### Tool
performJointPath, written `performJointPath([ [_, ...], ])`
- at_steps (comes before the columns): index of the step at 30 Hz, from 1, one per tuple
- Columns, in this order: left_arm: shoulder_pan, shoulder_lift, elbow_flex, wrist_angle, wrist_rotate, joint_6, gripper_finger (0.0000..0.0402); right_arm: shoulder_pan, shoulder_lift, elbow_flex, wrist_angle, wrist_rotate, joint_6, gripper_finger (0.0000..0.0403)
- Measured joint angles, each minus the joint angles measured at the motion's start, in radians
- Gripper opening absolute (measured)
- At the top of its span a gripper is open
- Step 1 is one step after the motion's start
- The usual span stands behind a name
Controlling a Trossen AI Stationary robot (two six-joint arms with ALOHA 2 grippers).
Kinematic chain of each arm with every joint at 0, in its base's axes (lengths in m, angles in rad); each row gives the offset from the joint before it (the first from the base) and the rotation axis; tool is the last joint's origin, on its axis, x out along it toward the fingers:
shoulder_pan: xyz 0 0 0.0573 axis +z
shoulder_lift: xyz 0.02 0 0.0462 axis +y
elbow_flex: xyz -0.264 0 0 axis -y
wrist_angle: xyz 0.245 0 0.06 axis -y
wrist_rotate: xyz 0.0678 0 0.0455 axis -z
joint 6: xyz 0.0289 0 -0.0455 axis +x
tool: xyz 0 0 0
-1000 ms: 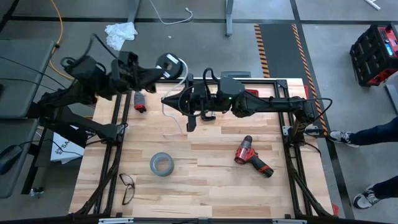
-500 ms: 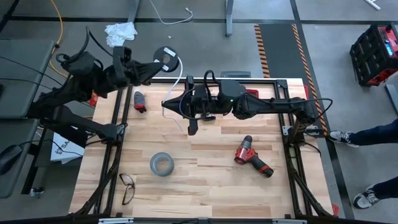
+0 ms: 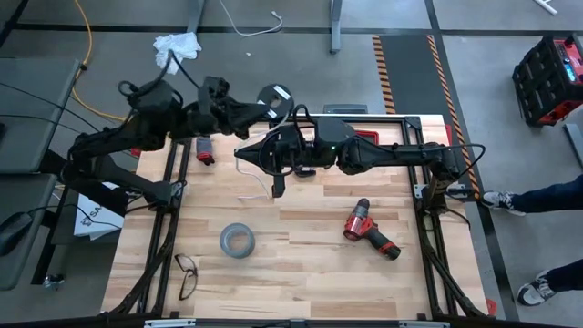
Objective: Coil cords
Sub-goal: Coil the white wire
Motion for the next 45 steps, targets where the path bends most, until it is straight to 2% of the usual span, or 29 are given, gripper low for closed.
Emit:
performJointPath([
  [11,-0.021,-0.018,0.0,-0.006,0.106,-0.093,0.0001,-0.002,-0.013,0.0,-0.035,-0.003,-0.043,0.0],
  [20,-0.039,-0.041,0.001,-0.068,0.092,-0.043,0.0001,-0.012,-0.021,-0.001,0.003,-0.011,-0.019,0.0],
  [30,0.0,-0.04,0.001,-0.077,0.082,0.014,0.0001,-0.019,-0.021,-0.001,0.019,-0.008,-0.022,0.0],
  [37,0.011,-0.034,-0.002,-0.097,0.091,-0.02,0.0001,-0.022,-0.023,-0.001,0.026,0.036,-0.027,0.0],
  [45,0.004,-0.046,-0.001,-0.041,0.129,-0.055,0.0001,-0.026,-0.024,0.0,0.049,0.022,-0.027,0.0],
])
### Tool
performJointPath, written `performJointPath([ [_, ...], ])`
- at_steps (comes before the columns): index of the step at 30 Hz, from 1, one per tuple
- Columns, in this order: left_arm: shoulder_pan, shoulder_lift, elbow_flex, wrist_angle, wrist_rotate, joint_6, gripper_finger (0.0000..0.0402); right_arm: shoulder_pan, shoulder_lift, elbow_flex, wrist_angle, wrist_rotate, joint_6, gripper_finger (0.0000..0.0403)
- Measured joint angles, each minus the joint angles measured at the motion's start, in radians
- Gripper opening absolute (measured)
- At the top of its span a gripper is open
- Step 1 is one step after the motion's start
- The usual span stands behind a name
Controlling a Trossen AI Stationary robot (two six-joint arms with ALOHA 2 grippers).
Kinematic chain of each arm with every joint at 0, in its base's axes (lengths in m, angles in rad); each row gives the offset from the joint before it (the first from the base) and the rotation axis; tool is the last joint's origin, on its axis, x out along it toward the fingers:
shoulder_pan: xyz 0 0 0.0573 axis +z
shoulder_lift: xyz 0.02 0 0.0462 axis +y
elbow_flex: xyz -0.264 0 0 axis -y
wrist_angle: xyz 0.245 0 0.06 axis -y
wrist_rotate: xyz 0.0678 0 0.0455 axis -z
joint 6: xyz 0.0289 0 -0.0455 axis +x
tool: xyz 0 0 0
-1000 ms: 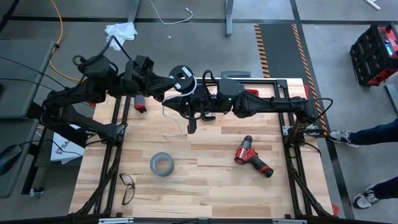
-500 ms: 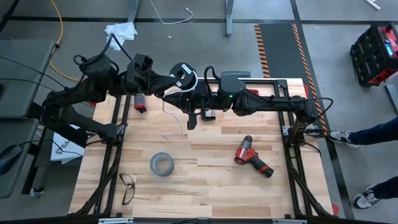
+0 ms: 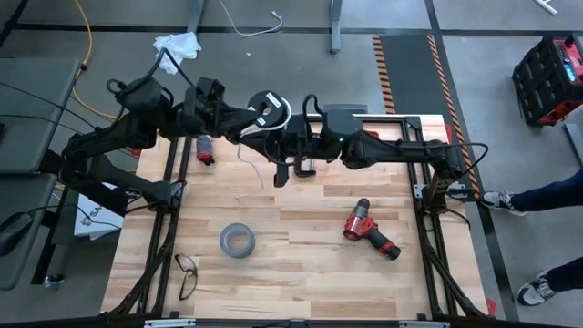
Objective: Coil cords
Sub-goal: Coil the white wire
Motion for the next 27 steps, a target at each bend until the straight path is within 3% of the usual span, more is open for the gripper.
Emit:
performJointPath([
  [18,-0.071,-0.001,0.001,0.004,0.089,-0.072,0.0001,-0.032,0.001,0.0,0.077,0.004,-0.026,0.0],
  [27,-0.108,-0.026,0.001,-0.171,0.14,-0.038,0.0001,-0.093,0.002,-0.001,0.048,-0.022,-0.05,0.0],
])
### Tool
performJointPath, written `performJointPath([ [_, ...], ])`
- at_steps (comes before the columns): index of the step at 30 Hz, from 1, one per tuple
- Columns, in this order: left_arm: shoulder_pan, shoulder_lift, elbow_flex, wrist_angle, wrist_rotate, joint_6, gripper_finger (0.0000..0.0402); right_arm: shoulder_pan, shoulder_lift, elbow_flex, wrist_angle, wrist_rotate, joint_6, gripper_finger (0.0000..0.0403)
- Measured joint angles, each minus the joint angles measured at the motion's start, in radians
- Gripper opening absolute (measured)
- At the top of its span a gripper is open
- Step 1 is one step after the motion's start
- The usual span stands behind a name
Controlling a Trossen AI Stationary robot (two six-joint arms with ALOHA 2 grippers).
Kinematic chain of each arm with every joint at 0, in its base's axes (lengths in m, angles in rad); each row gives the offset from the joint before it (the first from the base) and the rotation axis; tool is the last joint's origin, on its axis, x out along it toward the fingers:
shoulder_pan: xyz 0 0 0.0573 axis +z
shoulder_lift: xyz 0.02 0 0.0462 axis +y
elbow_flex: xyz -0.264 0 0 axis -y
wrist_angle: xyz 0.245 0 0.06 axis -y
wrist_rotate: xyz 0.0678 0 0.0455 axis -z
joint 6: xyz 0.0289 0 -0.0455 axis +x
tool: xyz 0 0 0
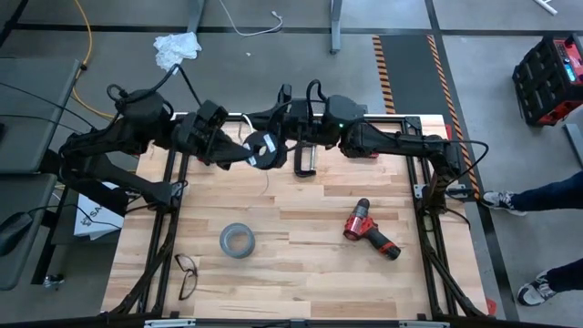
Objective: Coil cords
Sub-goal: Coil the white wire
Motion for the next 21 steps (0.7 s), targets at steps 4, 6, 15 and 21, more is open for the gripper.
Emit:
performJointPath([
  [4,0.0,-0.039,0.0,-0.092,-0.036,0.046,0.0001,-0.031,0.0,0.0,-0.026,-0.015,0.017,0.0],
  [6,0.001,-0.061,0.0,-0.141,-0.059,0.065,0.0001,-0.043,0.0,0.0,-0.04,-0.018,0.02,0.0],
  [15,0.002,-0.137,0.0,-0.381,-0.2,0.199,0.0001,-0.087,0.0,0.0,-0.084,-0.058,0.044,0.0],
  [21,0.013,-0.17,0.0,-0.479,-0.309,0.328,0.0001,-0.104,-0.016,0.0,-0.171,-0.066,0.051,0.0],
])
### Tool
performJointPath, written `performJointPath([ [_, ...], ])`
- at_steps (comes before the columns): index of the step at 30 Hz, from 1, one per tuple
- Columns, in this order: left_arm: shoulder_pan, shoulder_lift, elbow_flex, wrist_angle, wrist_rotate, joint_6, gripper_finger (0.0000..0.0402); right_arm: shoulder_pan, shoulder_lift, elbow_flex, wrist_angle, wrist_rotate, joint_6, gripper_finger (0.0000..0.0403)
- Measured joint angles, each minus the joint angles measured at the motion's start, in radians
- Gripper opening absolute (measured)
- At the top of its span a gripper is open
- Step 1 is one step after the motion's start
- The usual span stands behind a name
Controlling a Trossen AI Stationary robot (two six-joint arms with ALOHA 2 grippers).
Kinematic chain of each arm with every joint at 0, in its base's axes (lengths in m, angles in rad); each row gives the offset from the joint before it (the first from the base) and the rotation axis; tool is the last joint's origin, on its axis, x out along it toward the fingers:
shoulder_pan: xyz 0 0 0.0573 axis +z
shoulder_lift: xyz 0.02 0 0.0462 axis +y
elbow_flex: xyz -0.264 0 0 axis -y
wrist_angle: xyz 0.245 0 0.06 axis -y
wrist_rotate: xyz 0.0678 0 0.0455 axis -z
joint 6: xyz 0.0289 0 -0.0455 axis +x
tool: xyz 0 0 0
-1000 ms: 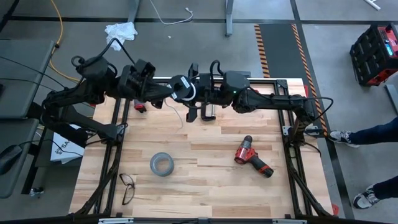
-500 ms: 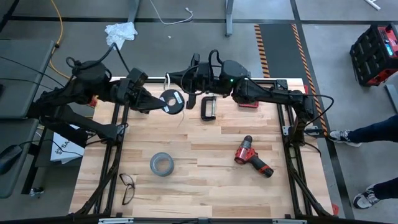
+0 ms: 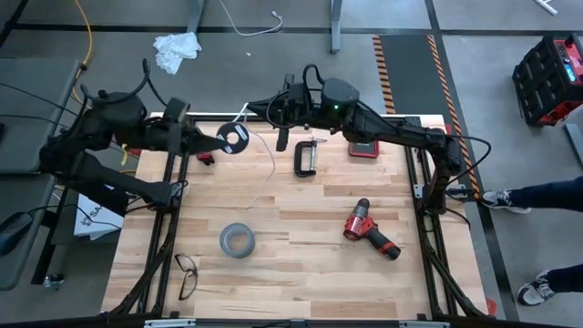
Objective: Coil cords
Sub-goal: Coil the white wire
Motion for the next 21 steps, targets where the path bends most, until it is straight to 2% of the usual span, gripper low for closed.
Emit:
performJointPath([
  [5,0.026,-0.022,0.0,-0.053,-0.09,0.118,0.0001,-0.01,-0.03,0.0,-0.079,0.0,-0.016,0.0001],
  [12,0.061,-0.031,0.0,-0.039,-0.233,0.317,0.0001,-0.011,-0.05,0.0,-0.202,0.011,-0.011,0.0001],
  [15,0.07,-0.026,0.0,0.0,-0.249,0.371,0.0001,-0.011,-0.05,0.0,-0.212,0.011,0.01,0.0001],
  [21,0.07,-0.002,0.0,0.185,-0.24,0.49,0.0001,-0.01,-0.051,0.0,-0.219,0.01,0.05,0.0],
])
